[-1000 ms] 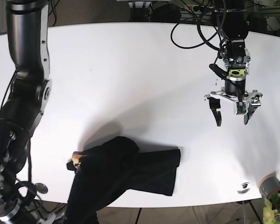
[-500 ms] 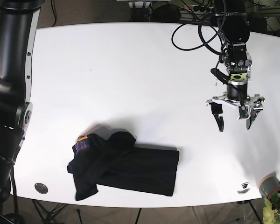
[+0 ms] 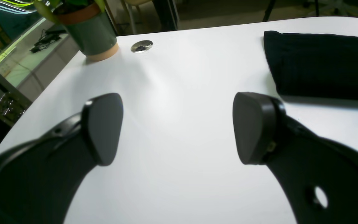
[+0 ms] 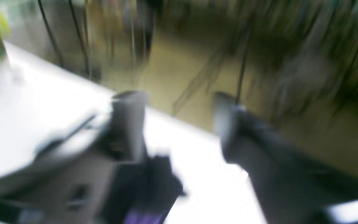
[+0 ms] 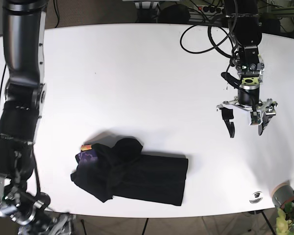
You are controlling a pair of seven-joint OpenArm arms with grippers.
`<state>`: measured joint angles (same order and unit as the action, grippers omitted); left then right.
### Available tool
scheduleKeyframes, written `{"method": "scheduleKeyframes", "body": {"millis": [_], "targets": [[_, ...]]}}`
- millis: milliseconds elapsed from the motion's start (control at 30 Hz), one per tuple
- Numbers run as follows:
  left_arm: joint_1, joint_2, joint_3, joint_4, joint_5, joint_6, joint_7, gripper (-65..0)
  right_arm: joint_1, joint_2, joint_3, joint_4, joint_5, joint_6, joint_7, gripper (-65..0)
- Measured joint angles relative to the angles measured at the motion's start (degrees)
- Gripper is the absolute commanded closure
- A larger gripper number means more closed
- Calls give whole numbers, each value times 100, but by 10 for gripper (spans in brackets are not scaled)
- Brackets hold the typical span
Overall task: Fold the T-shirt properly
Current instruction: 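Regrasp the black shirt's bunched edge with the right gripper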
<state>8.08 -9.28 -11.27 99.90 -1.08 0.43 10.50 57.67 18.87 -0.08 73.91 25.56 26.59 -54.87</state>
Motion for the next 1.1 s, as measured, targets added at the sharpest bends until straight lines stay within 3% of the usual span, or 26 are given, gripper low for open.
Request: {"method": "scheduleKeyframes", "body": {"millis": [100, 367, 633, 733, 800, 967, 1100], "targets": [[4, 4, 7, -151, 0, -4, 7, -522, -699, -190, -2, -4, -28, -2, 116, -506], [31, 0, 2, -227, 0, 0, 17, -522, -1613, -756, -31, 94, -50, 9, 911, -515], [33, 2, 2, -232, 0, -2, 2, -522, -2234, -1572, 33, -247, -1805, -48, 1340, -515], [33, -2, 2, -234, 0, 0, -4, -522, -2286, -1801, 48, -557, -1930, 31, 1668, -514], [31, 0, 2, -236, 2, 0, 4, -522, -2317, -1873, 267, -787, -1858, 98, 1858, -512], [52, -2, -4, -236, 2, 0, -4, -522, -2315, -1847, 994, -1443, -2055, -74, 1976, -510], [114, 2, -2, -240, 0, -2, 2, -522, -2253, -1742, 1172, -1928, -2081, -109, 2398, -510]]}}
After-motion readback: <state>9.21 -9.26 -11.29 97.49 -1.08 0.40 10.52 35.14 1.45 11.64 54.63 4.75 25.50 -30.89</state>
